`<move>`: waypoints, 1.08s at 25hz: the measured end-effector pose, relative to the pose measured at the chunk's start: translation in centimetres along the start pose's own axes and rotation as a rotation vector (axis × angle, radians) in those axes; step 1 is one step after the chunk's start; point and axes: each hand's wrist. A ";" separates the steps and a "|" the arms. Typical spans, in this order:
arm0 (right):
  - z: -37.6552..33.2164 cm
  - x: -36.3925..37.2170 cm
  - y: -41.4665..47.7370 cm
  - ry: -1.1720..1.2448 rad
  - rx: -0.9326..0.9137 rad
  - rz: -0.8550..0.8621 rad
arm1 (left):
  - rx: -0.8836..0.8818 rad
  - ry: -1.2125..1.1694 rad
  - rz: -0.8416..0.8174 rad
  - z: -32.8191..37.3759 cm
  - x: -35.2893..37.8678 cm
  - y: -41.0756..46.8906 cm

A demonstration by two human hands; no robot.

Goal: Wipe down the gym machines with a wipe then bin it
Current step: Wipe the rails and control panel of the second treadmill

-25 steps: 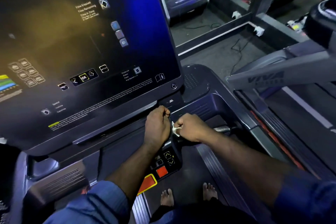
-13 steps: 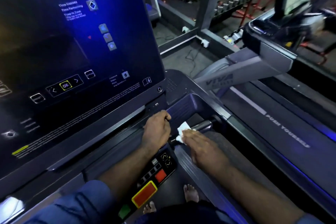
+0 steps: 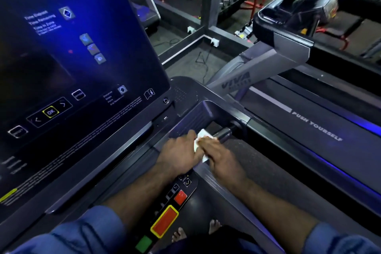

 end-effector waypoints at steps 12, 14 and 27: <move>7.9 -1.5 1.2 -0.032 -0.045 0.132 | -0.013 0.055 -0.050 0.1 0.7 0.4; 8.8 -1.4 1.5 0.038 0.145 0.256 | -0.041 -0.021 -0.014 0.0 0.7 0.4; 2.3 4.5 -3.0 0.067 -0.025 0.143 | -0.039 -0.166 0.001 0.1 0.4 -0.2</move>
Point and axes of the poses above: each hand's wrist, its own y-axis towards the middle knuckle, its own x-axis out of the palm, z = x × y, and after that the axes turned 4 degrees about x, right-handed
